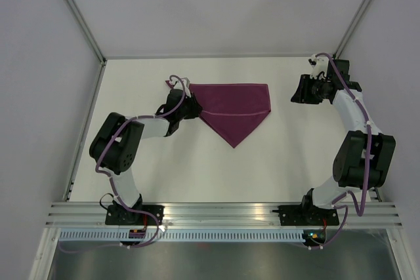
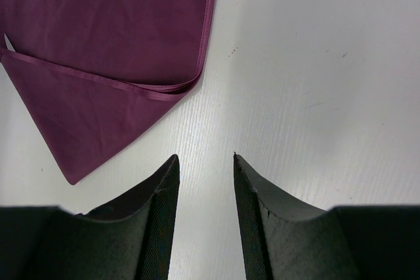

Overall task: Fold the napkin, place the utensils inside, and roll it up
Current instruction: Fold the napkin

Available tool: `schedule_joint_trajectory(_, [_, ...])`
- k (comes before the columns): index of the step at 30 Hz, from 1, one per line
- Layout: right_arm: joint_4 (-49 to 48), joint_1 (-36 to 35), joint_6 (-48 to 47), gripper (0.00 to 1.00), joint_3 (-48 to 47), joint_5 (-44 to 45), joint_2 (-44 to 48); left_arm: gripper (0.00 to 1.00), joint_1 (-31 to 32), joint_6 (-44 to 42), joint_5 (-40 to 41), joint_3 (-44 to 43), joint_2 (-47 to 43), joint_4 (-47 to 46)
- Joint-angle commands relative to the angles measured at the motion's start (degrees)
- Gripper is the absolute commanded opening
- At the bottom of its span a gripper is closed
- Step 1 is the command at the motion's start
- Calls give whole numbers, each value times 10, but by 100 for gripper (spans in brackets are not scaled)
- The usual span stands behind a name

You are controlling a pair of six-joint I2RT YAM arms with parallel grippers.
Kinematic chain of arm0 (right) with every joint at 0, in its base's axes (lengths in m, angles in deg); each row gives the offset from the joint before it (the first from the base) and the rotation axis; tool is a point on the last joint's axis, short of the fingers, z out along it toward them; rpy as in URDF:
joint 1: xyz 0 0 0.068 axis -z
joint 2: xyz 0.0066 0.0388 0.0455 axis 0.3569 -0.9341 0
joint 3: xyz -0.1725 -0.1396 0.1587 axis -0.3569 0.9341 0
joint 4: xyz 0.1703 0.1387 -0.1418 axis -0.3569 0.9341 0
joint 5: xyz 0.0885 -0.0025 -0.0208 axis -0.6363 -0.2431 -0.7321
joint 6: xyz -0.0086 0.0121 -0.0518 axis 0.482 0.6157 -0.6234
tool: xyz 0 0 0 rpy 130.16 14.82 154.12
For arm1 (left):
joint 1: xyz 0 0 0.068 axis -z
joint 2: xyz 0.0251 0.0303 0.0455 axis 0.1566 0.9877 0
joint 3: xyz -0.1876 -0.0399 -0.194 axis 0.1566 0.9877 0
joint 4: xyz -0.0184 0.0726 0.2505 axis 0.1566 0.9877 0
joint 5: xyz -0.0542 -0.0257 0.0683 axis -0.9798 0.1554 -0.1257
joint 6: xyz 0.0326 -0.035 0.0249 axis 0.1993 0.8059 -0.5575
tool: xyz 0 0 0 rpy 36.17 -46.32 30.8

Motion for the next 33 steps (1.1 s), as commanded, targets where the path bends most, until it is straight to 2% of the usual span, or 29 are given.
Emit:
schedule_joint_trajectory(1, [-5, -3, -4, 45, -3, 6, -4, 45, -9, 20, -12, -6, 6, -19])
schedule_joint_trajectory(4, [-4, -4, -4, 45, -3, 6, -4, 58, -15, 20, -13, -13, 2, -15])
schedule_joint_trajectory(8, [-4, -4, -5, 45, -3, 5, -3, 61, -34, 25, 1, -14, -21, -9])
schedule_joint_trajectory(15, [-5, -4, -4, 45, -3, 1, -2, 57, -111, 47, 25, -86, -24, 77])
schedule_joint_trajectory(23, [-4, -4, -4, 45, -2, -3, 1, 53, -182, 57, 12, -211, 68, 155])
schedule_joint_trajectory(26, [-5, -4, -4, 45, -2, -5, -1, 52, -196, 61, 8, -247, 100, 166])
schedule_joint_trajectory(33, [-6, -7, -6, 44, -3, -3, -8, 46, -221, 92, -58, -289, 156, 148])
